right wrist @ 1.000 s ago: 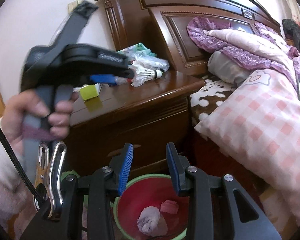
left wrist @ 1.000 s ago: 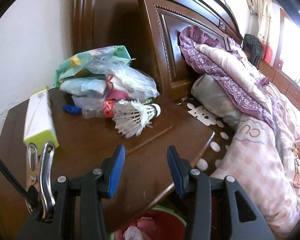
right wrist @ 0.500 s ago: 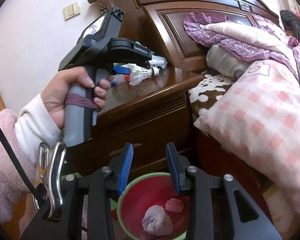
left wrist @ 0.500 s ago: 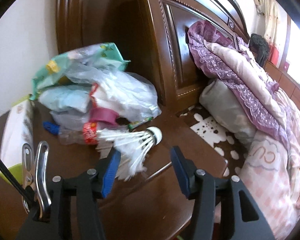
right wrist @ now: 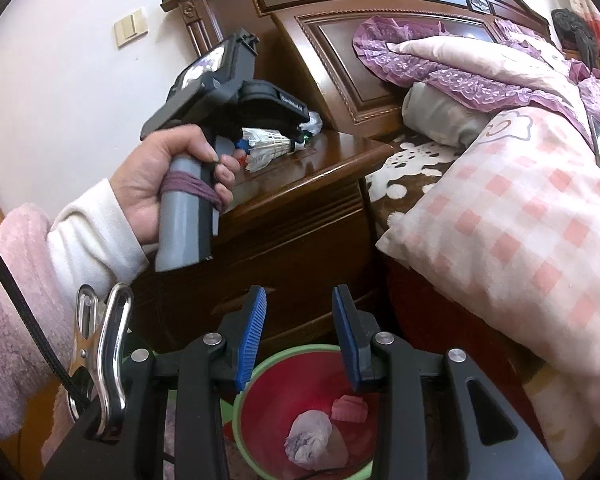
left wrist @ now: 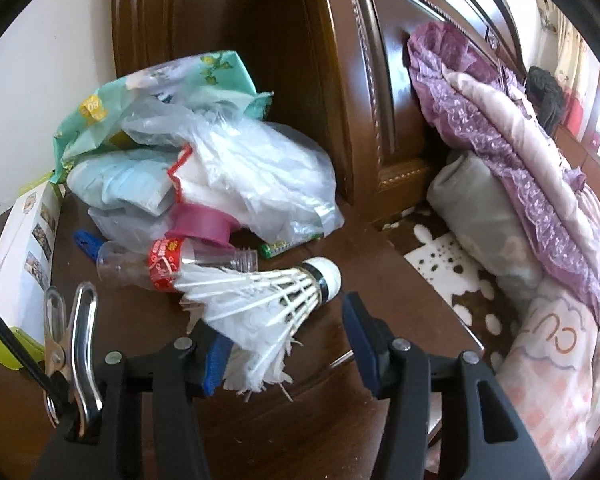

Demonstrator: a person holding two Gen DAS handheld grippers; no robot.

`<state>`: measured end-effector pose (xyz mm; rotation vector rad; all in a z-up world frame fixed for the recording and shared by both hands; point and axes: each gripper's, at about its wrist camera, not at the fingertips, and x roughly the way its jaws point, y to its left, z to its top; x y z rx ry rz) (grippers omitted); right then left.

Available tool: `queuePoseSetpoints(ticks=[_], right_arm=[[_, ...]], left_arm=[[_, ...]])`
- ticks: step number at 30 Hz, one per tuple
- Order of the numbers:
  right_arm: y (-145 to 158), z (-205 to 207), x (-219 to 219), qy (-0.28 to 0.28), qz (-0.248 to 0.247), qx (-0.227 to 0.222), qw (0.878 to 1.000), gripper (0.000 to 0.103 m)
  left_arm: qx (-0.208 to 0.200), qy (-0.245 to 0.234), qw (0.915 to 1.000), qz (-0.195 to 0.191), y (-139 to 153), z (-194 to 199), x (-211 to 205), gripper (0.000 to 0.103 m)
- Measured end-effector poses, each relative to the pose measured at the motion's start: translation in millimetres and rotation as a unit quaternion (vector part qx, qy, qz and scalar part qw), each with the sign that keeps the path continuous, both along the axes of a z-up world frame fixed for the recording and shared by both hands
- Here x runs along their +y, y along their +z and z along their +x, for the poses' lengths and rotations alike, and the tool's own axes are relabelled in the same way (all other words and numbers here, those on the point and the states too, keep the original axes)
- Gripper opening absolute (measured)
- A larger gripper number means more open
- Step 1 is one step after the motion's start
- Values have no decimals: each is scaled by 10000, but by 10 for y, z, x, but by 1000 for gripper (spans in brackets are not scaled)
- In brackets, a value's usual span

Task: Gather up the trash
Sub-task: 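Move the left tool back to the nightstand toward the white shuttlecock, then grasp the white shuttlecock with the left tool and lift it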

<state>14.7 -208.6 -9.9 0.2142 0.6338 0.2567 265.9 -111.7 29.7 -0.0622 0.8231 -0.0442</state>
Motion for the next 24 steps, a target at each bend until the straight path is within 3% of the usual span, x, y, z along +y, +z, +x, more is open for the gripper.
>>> queuePoseSetpoints(ticks=[3, 5, 8, 17, 24], right_arm=[[-3, 2, 16, 6, -41, 3, 10000, 35], [-4, -1, 28, 12, -81, -11, 10000, 35], [-8, 1, 24, 3, -84, -20, 10000, 35], [-61, 36, -40, 78, 272, 97, 9996, 35], [-69, 32, -27, 74, 200, 95, 9997, 35]], left_arm=[[-28, 16, 10000, 37, -8, 1, 0, 55], [-61, 45, 9999, 69, -10, -7, 11, 34], [-141, -81, 9998, 80, -11, -44, 11, 17], [-248, -285, 9992, -98, 25, -258, 66, 9], [-529, -349, 9978, -190, 207, -511, 221, 5]])
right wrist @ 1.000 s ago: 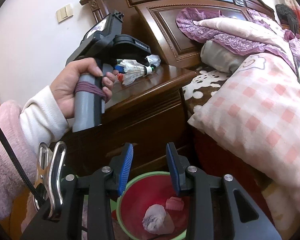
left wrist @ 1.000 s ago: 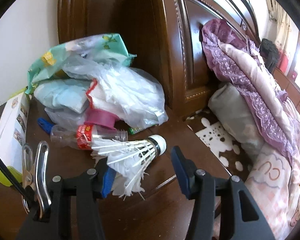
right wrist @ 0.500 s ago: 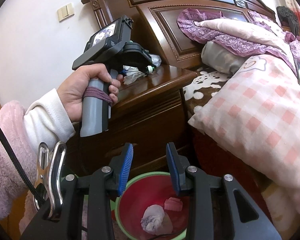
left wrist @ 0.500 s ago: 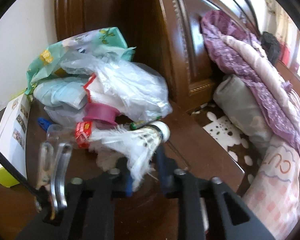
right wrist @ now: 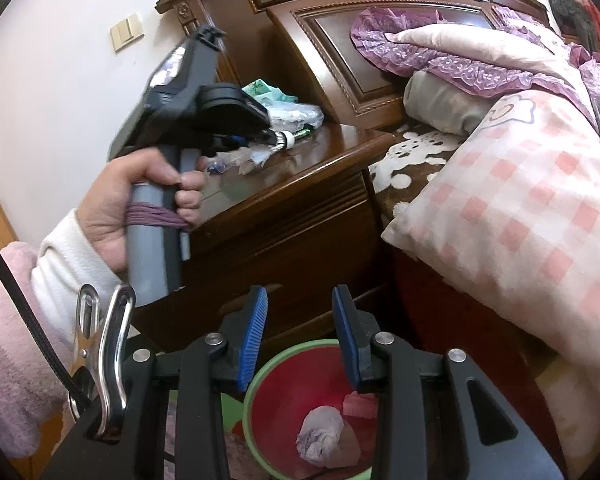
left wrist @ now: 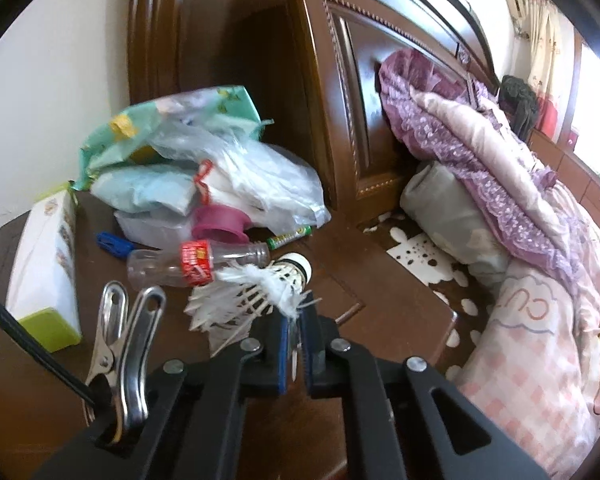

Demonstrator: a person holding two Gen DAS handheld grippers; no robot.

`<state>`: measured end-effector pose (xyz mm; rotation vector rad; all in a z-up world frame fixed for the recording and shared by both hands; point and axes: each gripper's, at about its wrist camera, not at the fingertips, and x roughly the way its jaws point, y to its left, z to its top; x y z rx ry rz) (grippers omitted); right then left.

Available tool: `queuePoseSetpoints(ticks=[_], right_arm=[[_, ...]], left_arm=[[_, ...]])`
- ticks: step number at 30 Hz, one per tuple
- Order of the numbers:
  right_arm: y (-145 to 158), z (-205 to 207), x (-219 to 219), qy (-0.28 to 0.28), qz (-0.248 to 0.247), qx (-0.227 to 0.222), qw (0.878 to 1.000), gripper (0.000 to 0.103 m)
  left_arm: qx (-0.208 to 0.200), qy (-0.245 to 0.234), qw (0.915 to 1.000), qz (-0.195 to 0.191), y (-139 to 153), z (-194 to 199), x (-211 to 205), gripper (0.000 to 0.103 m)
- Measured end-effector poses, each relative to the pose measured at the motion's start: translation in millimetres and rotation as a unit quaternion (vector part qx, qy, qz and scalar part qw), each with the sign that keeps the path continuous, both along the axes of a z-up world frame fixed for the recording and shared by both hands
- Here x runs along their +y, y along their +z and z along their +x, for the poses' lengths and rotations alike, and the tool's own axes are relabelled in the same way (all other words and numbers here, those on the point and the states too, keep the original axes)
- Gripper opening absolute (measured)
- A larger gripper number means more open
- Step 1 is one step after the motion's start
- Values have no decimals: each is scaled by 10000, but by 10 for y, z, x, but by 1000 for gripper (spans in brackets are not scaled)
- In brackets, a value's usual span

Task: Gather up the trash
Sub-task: 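Grasp the white shuttlecock with the left tool and lift it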

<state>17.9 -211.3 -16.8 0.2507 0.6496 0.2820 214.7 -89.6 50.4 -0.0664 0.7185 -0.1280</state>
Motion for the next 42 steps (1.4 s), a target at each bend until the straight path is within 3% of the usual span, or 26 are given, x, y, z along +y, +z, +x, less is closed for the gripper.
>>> queuePoseSetpoints(ticks=[6, 14, 23, 29, 36, 42], right_arm=[[-12, 12, 45, 18, -136, -8, 9999, 35], [-6, 25, 154, 100, -429, -36, 9990, 35], [299, 202, 253, 310, -647, -150, 9973, 35], [549, 520, 431, 834, -992, -261, 9912, 35], [569, 1003, 589, 1198, -799, -122, 9895, 35], [576, 1332, 867, 1420, -1408, -162, 9797, 35]], left_arm=[[-131, 162, 9996, -211, 131, -314, 216, 5], [10, 338, 9986, -413, 55, -545, 562, 5], [-162, 756, 9952, -602, -24, -777, 994, 5], [-449, 1141, 9885, -887, -73, -940, 1239, 5], [-638, 1440, 9839, -847, -82, -1040, 1493, 5], [-626, 1393, 9855, -746, -178, -1031, 1536, 5]])
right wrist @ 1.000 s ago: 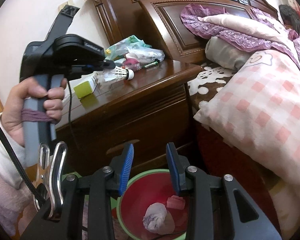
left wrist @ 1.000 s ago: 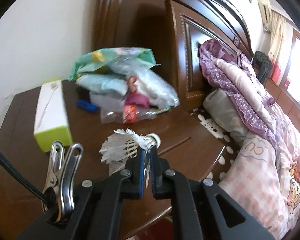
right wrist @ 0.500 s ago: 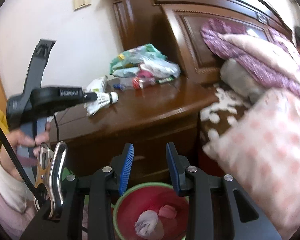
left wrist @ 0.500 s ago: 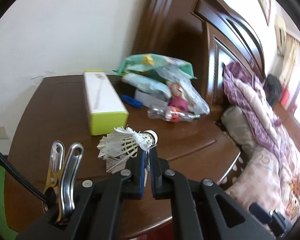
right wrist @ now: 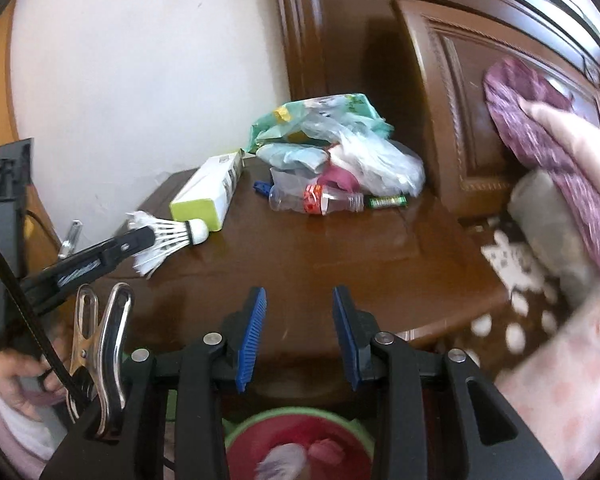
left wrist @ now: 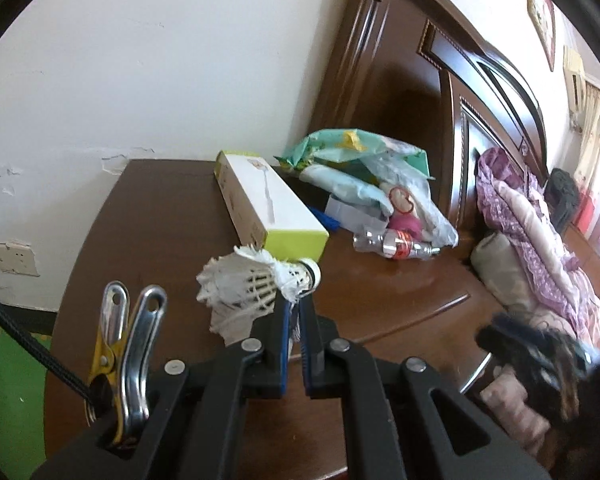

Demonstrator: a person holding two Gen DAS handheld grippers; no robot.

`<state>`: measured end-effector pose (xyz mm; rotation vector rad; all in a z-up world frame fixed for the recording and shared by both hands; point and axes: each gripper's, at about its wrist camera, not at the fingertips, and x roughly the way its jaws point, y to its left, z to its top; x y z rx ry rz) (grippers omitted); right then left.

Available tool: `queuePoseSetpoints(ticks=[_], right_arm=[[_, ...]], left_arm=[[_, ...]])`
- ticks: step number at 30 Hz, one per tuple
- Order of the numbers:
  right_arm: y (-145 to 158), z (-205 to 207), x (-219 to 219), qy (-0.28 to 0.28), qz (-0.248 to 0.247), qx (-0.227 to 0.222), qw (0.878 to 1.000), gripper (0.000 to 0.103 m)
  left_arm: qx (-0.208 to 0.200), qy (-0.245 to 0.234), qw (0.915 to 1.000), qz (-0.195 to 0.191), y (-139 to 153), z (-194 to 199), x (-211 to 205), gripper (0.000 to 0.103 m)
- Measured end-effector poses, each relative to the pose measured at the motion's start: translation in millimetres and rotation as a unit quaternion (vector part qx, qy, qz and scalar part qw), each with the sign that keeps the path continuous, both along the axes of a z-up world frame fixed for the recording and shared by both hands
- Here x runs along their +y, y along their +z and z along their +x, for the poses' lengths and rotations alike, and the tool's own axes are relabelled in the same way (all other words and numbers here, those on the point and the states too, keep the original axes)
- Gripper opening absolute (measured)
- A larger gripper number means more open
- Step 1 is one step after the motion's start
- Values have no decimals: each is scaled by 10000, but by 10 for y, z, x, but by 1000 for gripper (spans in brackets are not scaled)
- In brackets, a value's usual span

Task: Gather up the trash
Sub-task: 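Grasp the white shuttlecock with the left tool and lift it, then grasp the clear red-label bottle with the right tool while the left tool holds the shuttlecock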

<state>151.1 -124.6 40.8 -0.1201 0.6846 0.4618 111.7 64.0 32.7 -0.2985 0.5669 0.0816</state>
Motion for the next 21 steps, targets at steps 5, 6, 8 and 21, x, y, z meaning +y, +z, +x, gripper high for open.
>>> queuePoseSetpoints(ticks=[5, 6, 8, 21], right_arm=[[9, 320, 197, 10, -487, -73, 9988, 35], [16, 414, 255, 22, -609, -76, 9981, 37], [28, 534, 343, 120, -751, -53, 9971, 43], [-45, 1109, 986, 992, -1934, 108, 9760, 46]], left_arm=[[-16, -27, 10000, -42, -28, -5, 26, 5], [-11, -26, 10000, -53, -38, -9, 35, 5], [-5, -31, 10000, -56, -51, -10, 40, 5], [-4, -70, 9999, -91, -95, 1, 58, 5]])
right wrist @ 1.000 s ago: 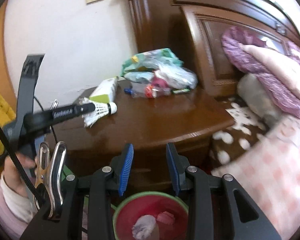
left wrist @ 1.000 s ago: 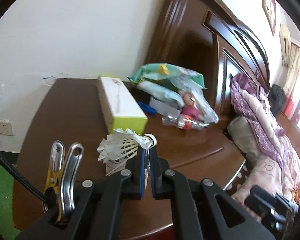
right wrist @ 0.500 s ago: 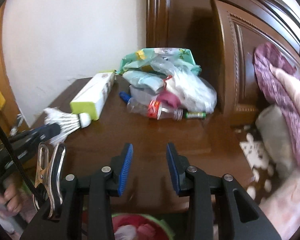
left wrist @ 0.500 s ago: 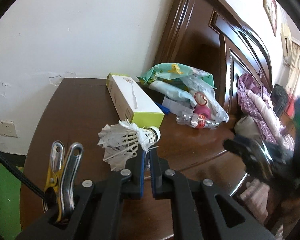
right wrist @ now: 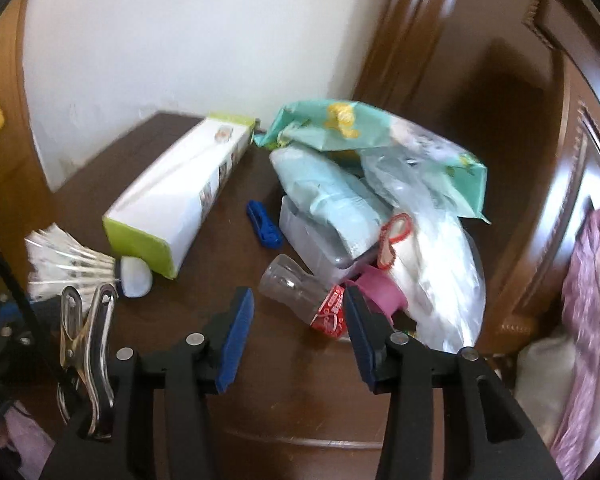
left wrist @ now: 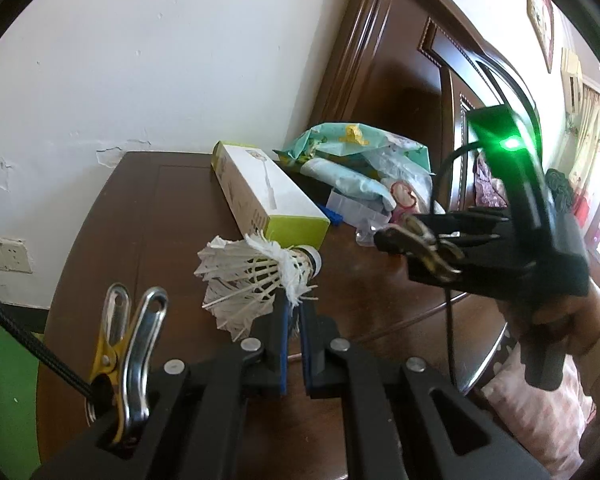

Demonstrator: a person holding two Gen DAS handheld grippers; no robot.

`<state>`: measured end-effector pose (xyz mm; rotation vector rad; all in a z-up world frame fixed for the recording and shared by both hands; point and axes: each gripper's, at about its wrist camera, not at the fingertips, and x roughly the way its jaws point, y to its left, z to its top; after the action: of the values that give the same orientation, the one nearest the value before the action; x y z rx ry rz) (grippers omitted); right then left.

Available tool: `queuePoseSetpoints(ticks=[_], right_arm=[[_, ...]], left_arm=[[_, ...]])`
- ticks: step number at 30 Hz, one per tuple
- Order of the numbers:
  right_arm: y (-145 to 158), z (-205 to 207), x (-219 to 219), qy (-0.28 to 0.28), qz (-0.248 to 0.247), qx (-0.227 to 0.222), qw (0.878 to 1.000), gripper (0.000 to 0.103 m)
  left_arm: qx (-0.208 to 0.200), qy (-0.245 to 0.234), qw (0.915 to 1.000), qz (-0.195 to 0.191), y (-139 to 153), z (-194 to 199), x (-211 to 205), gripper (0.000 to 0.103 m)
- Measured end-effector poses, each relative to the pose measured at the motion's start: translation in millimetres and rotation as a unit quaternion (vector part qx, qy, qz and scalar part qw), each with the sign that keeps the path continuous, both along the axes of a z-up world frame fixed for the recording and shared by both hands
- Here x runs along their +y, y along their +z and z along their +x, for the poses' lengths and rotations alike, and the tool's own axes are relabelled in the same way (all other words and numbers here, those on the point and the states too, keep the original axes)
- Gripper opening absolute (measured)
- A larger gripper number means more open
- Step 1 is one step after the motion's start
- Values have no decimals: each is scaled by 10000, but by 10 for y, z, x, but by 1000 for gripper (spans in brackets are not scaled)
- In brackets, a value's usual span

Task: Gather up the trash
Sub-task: 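Grasp the clear red-label bottle with the right tool while the left tool holds the shuttlecock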

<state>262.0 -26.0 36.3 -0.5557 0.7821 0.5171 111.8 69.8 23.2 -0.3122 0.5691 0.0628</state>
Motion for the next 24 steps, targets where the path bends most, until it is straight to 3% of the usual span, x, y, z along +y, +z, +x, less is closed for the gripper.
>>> queuePoseSetpoints(ticks=[8, 24], right_arm=[[-73, 153, 115, 55, -496, -143, 9987, 47], [-92, 299, -83, -255, -589, 272, 9976, 47]], left_arm=[[-3, -11, 10000, -18, -3, -11, 9, 5], [-39, 48, 10000, 69, 1, -19, -24, 5]])
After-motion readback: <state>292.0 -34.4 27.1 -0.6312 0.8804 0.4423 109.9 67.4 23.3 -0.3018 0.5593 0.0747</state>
